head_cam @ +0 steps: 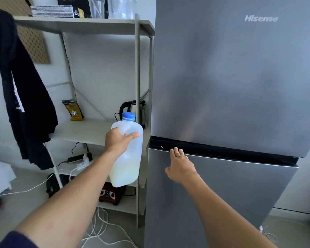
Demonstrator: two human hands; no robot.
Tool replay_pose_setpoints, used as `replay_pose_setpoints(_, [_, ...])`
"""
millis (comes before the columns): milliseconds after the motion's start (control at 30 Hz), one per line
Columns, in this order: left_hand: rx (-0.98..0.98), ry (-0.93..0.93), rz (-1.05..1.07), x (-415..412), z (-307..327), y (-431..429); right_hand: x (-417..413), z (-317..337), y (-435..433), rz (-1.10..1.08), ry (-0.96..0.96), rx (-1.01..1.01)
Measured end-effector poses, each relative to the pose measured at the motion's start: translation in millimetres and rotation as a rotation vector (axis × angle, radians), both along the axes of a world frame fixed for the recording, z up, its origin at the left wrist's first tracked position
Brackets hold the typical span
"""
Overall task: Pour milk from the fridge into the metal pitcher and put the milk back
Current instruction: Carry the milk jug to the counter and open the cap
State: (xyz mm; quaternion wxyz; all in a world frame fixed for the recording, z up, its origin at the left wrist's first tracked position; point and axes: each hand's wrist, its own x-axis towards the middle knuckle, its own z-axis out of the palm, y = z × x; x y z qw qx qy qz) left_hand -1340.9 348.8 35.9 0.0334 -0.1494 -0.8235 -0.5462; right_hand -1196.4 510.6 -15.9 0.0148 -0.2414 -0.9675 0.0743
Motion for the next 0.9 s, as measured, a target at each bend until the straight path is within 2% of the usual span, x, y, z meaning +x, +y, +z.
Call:
replay_pose_setpoints(467, [0.048, -0.1, -0.014, -17, -12, 6, -25, 1, 9, -0.065, -0.029, 0.025])
replay_pose_setpoints(667, [0.263, -0.131, 0.01, -7, -2, -14, -19, -2, -16, -0.068, 0.129, -0.199])
replay_pose_setpoints(800, [0.298, -0.147, 0.083, 9, 6, -19, -14, -11, -67, -0.04, 0.269, -0.434])
replay_pose_setpoints(900, [0.364, -0.171, 0.154, 23, 11, -23, -10, -23, -109, 0.029, 0.36, -0.483])
